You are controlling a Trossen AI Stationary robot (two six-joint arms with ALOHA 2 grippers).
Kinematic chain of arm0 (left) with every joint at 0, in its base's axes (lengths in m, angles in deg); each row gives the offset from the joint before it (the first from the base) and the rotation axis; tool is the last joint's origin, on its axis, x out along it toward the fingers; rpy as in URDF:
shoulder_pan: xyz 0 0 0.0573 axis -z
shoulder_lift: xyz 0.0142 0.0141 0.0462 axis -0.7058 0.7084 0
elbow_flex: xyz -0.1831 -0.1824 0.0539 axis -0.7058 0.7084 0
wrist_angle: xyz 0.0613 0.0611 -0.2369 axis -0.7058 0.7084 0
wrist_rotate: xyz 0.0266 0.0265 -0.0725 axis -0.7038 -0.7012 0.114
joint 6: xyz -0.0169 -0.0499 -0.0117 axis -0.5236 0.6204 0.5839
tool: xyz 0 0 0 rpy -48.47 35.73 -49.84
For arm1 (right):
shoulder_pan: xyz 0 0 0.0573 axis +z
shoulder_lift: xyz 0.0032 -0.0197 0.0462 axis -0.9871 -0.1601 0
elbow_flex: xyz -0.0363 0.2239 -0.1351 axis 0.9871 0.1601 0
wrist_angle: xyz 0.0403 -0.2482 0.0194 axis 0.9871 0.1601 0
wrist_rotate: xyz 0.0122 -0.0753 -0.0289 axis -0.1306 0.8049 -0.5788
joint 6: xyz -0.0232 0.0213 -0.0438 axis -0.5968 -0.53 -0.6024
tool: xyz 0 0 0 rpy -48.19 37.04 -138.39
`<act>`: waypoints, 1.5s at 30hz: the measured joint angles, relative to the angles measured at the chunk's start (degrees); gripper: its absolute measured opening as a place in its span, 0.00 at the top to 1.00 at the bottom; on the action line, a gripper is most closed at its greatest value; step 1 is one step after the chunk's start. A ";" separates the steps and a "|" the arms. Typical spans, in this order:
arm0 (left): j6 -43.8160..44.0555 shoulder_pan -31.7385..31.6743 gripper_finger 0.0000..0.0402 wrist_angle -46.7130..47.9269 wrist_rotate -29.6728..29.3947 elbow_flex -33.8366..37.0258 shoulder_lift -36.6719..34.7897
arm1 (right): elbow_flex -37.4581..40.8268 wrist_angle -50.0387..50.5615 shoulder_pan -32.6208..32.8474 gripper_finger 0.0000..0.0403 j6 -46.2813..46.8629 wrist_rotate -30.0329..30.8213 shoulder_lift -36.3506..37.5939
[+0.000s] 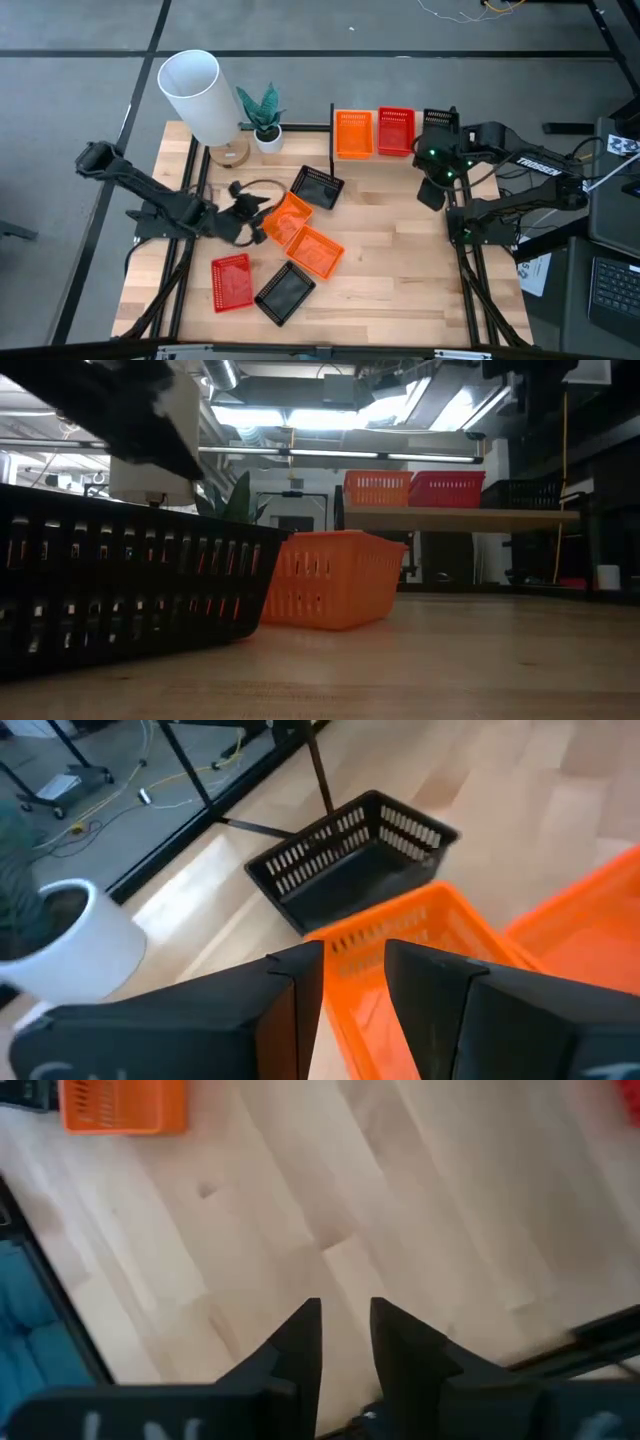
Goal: Stack baskets on shelf by color
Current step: Adjust the baskets on the shelf
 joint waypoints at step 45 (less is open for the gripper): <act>-19.86 -14.27 0.75 10.78 28.63 -31.02 33.85 | 0.61 -6.41 42.79 0.78 22.89 29.58 -0.53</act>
